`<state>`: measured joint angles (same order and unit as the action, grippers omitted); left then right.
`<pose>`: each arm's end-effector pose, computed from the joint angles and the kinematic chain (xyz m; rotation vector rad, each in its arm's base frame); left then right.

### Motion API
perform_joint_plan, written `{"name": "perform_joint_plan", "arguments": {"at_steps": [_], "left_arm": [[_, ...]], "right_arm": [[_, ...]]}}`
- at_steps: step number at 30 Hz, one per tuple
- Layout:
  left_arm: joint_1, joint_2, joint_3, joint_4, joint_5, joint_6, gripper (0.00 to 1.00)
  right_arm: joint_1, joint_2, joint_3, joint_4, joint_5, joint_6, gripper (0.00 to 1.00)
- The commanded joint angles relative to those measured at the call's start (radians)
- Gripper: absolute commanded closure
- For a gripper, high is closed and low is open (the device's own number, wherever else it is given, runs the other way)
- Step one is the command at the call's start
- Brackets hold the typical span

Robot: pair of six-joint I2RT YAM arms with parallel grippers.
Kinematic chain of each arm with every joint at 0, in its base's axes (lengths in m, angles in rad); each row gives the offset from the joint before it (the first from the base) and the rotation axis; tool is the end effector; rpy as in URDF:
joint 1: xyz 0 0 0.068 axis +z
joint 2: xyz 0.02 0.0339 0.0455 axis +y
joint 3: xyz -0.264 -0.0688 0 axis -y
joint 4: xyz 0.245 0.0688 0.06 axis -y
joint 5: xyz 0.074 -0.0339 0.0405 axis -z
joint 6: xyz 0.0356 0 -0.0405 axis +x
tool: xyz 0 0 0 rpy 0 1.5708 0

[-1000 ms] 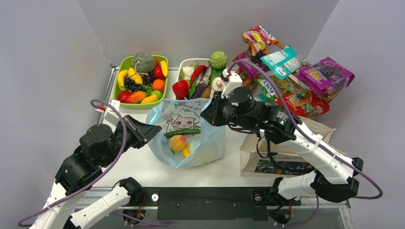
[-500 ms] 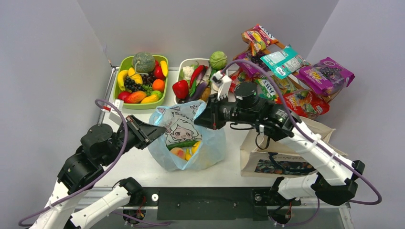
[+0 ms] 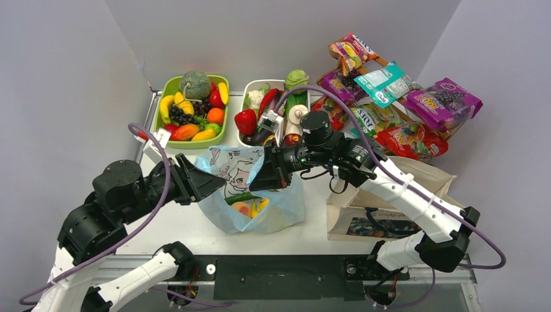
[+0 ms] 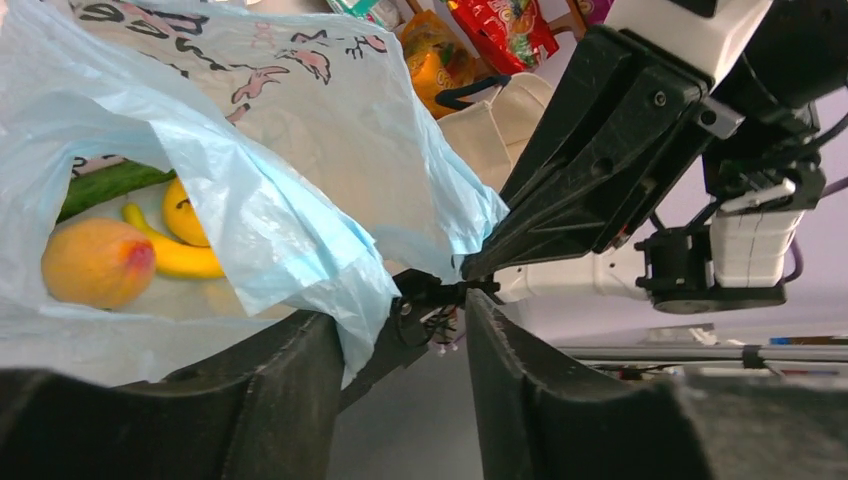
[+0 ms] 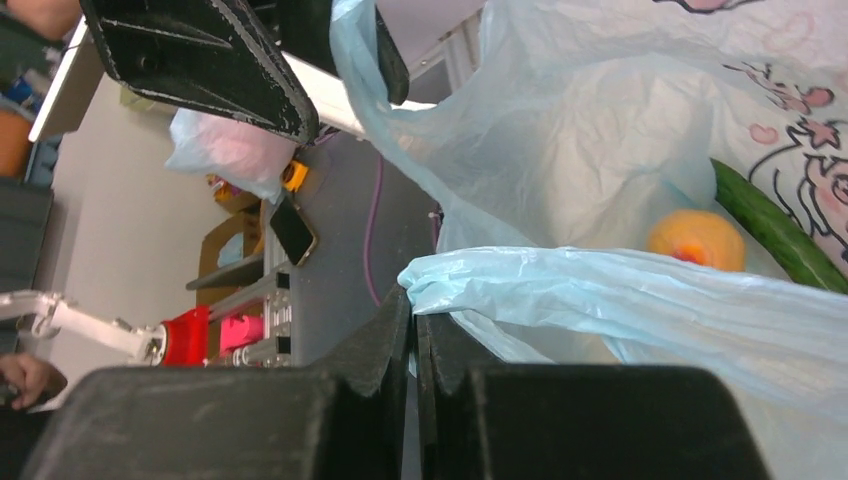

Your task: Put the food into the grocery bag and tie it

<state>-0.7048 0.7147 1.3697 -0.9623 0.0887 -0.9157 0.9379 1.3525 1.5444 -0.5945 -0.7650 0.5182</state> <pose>0.0609 -0.0560 0.4502 -0.1501 2.0535 -1.1540 0.1479 0.2433 0.4378 -1.0274 2.0237 1.6234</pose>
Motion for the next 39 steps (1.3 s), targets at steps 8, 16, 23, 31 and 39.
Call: {"name": "perform_joint_plan", "arguments": {"at_steps": [8,16,23,31,39], "left_arm": [[0.004,0.047,0.225,-0.244,0.016,0.304,0.34],[0.004,0.034,0.253,-0.33,-0.053,0.425,0.46],[0.002,0.006,0.283,-0.354,-0.148,0.474,0.52],[-0.007,-0.118,0.108,-0.216,-0.329,0.576,0.68],[-0.02,-0.161,-0.063,-0.031,-0.441,0.66,0.54]], "right_arm": [[0.003,0.111,0.086,0.064,-0.245,-0.078,1.0],[-0.002,0.167,0.135,0.064,-0.354,-0.104,1.0],[-0.03,0.228,0.201,0.065,-0.429,-0.104,1.0],[-0.056,0.279,0.231,0.072,-0.513,-0.116,1.0],[-0.068,0.29,0.213,0.073,-0.517,-0.12,1.0]]}}
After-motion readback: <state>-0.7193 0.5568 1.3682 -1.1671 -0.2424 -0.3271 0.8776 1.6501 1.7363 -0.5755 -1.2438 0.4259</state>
